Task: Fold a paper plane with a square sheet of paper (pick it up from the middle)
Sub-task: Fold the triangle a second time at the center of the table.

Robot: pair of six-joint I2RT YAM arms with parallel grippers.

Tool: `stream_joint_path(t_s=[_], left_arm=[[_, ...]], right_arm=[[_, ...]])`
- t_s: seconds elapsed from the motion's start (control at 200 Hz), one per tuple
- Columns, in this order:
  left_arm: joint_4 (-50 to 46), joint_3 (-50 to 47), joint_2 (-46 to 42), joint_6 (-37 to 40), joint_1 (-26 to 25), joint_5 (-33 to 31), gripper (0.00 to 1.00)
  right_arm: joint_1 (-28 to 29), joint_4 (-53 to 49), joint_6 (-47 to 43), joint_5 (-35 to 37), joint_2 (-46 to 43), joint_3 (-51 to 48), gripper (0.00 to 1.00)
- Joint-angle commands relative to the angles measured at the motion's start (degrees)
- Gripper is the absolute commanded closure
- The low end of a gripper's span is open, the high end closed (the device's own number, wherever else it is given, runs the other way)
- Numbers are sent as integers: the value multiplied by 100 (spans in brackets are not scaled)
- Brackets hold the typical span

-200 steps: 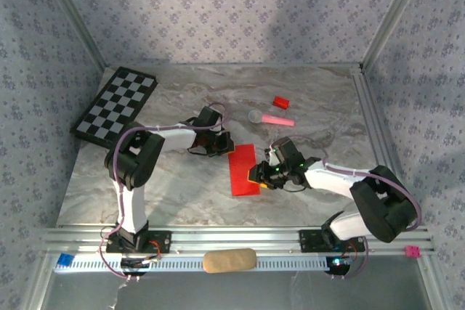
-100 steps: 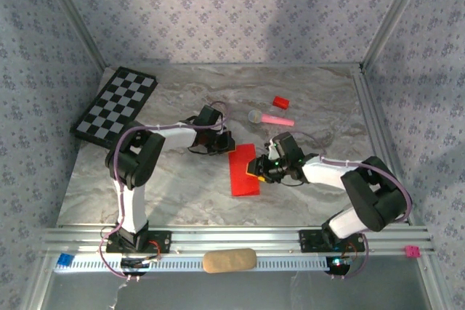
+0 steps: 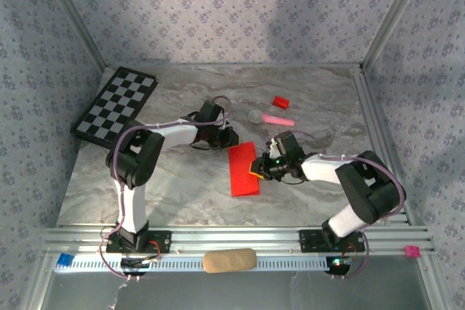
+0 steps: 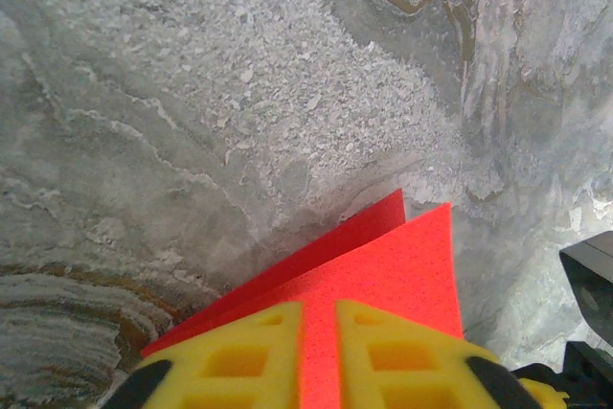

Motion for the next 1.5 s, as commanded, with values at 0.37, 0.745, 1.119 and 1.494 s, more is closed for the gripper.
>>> stream_joint_path(t_s=[0.37, 0.745, 1.119, 1.494], left_arm=[[63, -1077, -2240, 577, 27, -1253, 48], [2300, -2819, -3411, 2139, -399, -546, 48], [2157, -3002, -3087, 3391, -2434, -2868, 47], [1800, -2751, -2612, 3334, -3379, -4293, 42]], right_arm=[[-67, 883, 724, 458, 302, 122, 95], [-19, 846, 710, 313, 223, 173, 83], [-121, 558, 535, 203, 247, 282, 91], [-131, 526, 544, 267, 100, 227, 91]])
